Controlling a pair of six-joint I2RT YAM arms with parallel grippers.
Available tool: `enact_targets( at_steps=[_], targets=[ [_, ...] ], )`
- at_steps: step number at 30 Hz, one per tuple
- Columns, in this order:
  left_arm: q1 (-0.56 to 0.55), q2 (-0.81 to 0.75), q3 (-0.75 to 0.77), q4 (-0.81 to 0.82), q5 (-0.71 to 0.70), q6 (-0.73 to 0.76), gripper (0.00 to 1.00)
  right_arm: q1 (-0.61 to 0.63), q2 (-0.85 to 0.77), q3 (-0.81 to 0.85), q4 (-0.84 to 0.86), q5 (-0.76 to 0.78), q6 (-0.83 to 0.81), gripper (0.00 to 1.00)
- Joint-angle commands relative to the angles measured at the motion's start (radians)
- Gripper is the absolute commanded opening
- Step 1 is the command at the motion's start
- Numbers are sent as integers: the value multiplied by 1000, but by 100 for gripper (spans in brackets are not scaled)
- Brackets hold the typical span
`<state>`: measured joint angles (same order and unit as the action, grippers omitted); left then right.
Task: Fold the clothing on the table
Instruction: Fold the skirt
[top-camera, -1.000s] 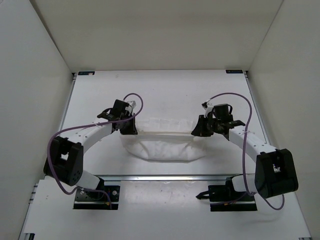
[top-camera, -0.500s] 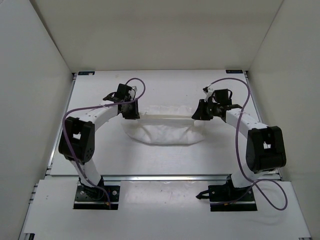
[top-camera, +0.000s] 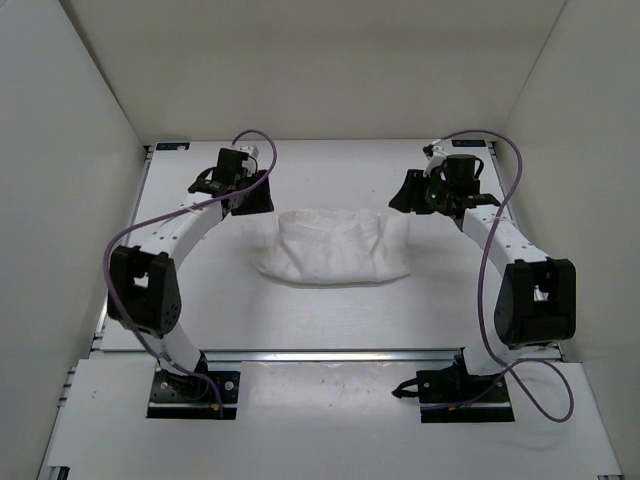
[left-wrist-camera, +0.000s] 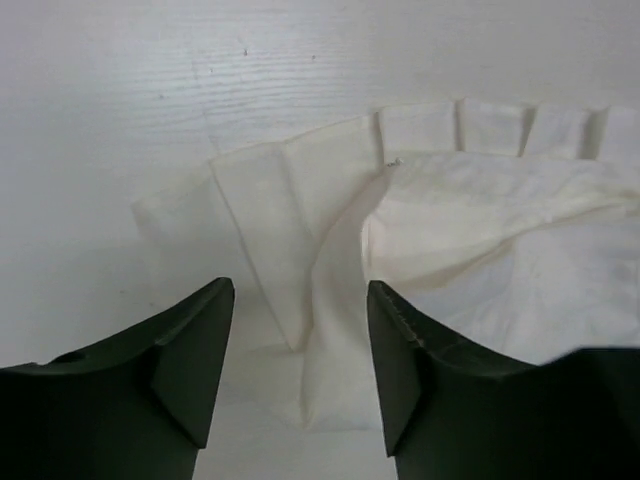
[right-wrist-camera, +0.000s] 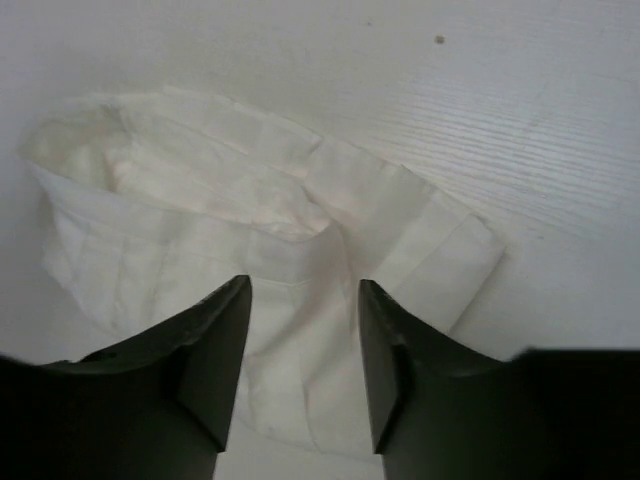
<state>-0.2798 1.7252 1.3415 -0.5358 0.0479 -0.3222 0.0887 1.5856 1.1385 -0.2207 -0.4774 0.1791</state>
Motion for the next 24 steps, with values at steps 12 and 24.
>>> enact_targets(
  at_steps=[12, 24],
  targets=[
    [-165, -205, -329, 344, 279, -178, 0, 167, -26, -183, 127, -141, 19, 0],
    [-82, 94, -302, 600, 296, -308, 0, 120, 276, 12, 161, -188, 22, 1]
  ],
)
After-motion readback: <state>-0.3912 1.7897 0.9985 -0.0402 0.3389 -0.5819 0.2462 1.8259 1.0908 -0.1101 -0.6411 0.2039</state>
